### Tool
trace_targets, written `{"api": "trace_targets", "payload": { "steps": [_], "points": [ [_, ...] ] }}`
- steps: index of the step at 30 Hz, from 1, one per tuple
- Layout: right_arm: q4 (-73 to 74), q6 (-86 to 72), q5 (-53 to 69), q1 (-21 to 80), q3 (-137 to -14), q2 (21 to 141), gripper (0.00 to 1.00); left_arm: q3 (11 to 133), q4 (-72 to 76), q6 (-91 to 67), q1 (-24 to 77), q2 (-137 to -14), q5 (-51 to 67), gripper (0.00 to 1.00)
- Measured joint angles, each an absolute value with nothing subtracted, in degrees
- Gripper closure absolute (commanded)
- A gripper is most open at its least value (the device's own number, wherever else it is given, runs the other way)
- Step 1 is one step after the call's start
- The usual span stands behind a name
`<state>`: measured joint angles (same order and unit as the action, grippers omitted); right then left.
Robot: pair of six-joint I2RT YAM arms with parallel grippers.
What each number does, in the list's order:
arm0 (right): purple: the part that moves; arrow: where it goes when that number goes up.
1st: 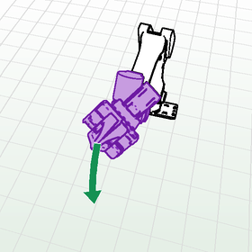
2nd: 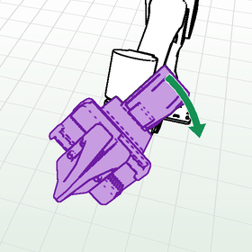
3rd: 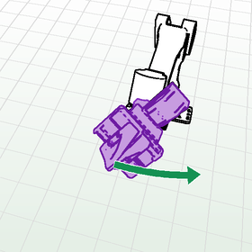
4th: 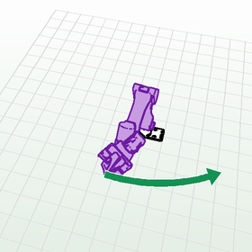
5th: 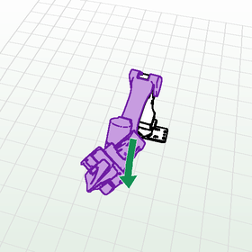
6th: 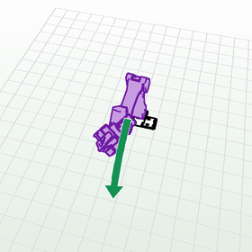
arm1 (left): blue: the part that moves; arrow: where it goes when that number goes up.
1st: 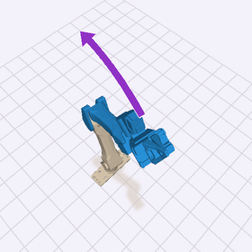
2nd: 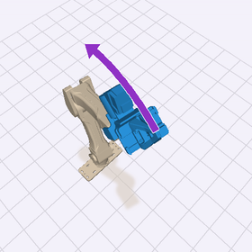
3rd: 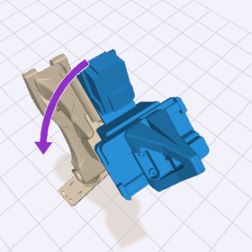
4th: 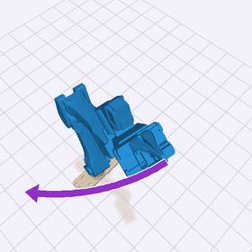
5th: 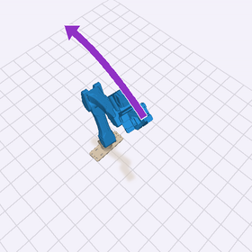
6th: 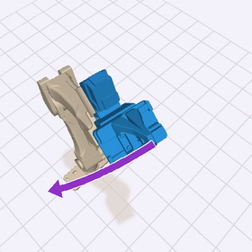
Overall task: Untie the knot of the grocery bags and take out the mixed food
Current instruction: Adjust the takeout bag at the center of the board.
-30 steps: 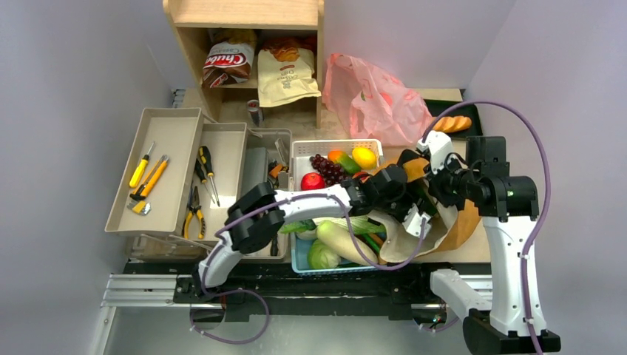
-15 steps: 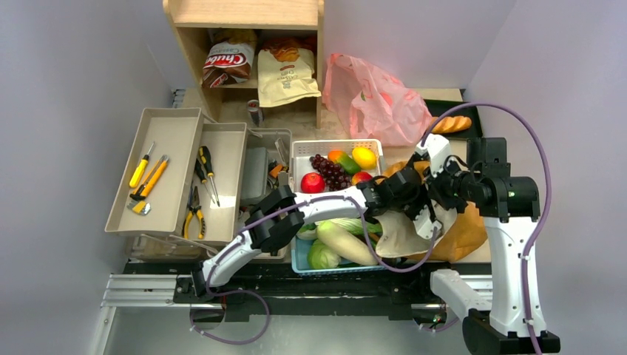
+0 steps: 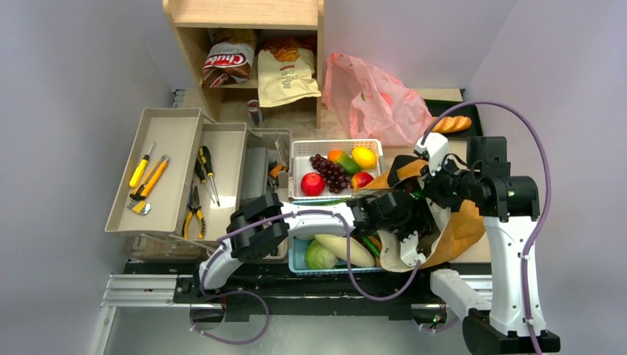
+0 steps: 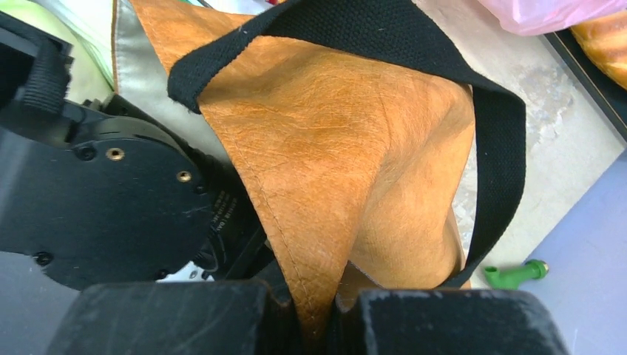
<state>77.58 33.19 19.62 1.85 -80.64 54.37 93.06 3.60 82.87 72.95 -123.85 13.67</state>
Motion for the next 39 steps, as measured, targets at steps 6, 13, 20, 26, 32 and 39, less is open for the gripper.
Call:
{"api": "trace_targets", "payload": {
  "steps": [6, 13, 20, 26, 32, 39],
  "points": [
    [78.6, 34.9, 22.0, 1.8, -82.1, 55.6, 1.00, 102.9, -0.8, 84.2, 72.8, -129.4, 12.8, 0.38],
    [80.1, 36.4, 23.5, 1.8, -84.6, 55.9, 1.00, 106.7, -2.3, 84.9, 71.0, -135.2, 10.9, 0.37],
    [83.2, 37.6, 26.6, 1.8, -86.6, 56.5, 1.00, 109.0, -1.1, 84.9, 70.5, -138.8, 7.9, 0.33],
    [85.2, 37.5, 30.4, 1.8, -88.6, 56.6, 1.00, 109.4, 0.4, 85.1, 70.5, -139.1, 7.1, 0.33],
    [86.8, 37.1, 32.9, 1.8, -90.5, 56.7, 1.00, 111.5, 1.4, 85.0, 70.5, -141.1, 5.7, 0.48],
    [88.4, 36.9, 33.0, 1.8, -93.1, 57.8, 1.00, 111.5, 2.0, 85.1, 70.4, -141.5, 5.2, 0.96]
  ]
}}
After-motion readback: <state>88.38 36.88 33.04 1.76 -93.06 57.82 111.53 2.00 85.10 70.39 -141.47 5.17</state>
